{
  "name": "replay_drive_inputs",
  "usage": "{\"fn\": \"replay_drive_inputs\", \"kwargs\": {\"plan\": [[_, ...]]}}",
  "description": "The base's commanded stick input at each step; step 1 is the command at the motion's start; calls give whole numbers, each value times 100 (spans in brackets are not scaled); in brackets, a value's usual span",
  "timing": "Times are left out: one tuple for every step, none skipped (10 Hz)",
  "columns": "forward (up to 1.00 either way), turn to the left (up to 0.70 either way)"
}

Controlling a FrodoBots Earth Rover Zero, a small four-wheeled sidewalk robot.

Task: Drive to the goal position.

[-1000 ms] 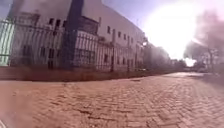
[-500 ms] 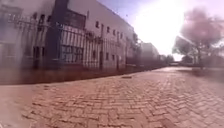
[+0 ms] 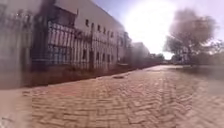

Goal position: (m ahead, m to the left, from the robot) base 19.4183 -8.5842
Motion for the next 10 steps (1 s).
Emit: {"fn": "replay_drive_inputs", "kwargs": {"plan": [[100,-27],[100,-27],[100,-27],[100,-27],[100,-27],[100,-27],[100,-27],[100,-27],[100,-27],[100,-27]]}}
